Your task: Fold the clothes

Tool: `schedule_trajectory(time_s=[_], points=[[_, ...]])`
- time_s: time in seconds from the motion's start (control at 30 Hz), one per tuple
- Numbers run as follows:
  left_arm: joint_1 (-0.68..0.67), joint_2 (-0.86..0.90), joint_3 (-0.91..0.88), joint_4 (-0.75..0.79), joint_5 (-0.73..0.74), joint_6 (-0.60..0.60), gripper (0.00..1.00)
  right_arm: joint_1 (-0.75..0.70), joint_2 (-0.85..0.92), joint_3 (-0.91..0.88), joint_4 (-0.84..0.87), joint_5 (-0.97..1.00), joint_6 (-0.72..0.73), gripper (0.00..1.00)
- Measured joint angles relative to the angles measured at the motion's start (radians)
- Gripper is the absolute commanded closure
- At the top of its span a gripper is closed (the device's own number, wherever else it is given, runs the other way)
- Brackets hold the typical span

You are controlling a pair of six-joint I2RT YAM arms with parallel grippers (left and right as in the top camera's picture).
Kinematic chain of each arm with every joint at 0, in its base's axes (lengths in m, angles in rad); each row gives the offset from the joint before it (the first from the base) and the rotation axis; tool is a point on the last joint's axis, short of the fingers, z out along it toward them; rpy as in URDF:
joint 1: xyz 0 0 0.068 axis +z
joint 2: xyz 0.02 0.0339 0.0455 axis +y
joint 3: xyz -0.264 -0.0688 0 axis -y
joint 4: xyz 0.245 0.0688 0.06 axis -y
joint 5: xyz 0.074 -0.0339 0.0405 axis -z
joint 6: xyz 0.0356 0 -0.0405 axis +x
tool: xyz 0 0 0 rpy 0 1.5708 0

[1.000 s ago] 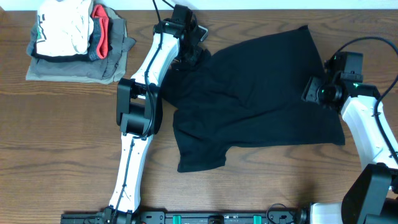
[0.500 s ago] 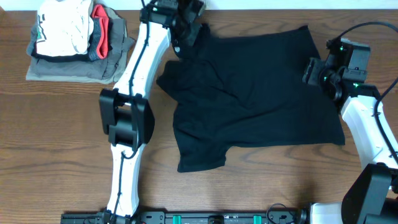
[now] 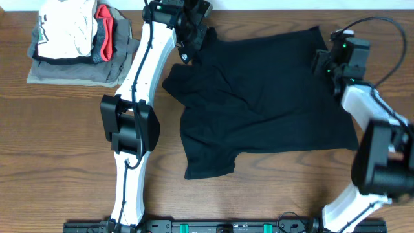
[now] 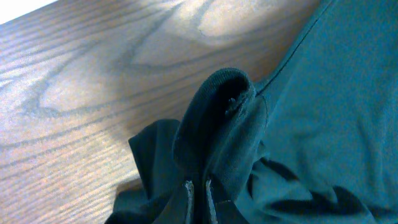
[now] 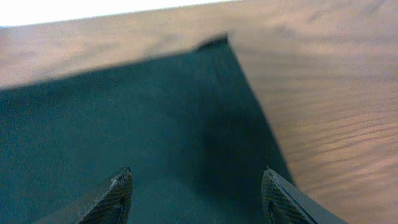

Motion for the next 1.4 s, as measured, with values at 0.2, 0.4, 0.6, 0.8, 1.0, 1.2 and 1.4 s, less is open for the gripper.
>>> schedule_trajectory(time_s=[0.2,0.4,0.6,0.8,1.0,1.2,1.4], points=[[-0.022,0.0,0.0,-0.02,0.0,-0.002,0.94,0.0,0.192,0.201,-0.106,-0.007,-0.006,0.35],[-0.052,0.0,0.0,-0.042,0.0,-0.002,0.94,-0.001,0.229,0.378,-0.127,0.005,-0.037,0.39],[-0.079,0.0,0.0,-0.057,0.0,-0.002,0.94,-0.004,0.244,0.454,-0.085,0.012,-0.059,0.44],[-0.087,0.0,0.0,-0.139,0.0,-0.002,0.94,-0.005,0.356,0.493,-0.043,0.015,-0.062,0.44],[-0.087,0.0,0.0,-0.196,-0.015,-0.002,0.94,-0.007,0.502,0.63,-0.072,0.016,-0.053,0.44],[-0.087,0.0,0.0,-0.201,-0.034,-0.002,0.94,-0.007,0.588,0.78,-0.09,0.008,-0.047,0.45],[-0.087,0.0,0.0,-0.199,-0.038,-0.002,0.94,-0.007,0.646,0.846,-0.09,0.004,-0.028,0.48]])
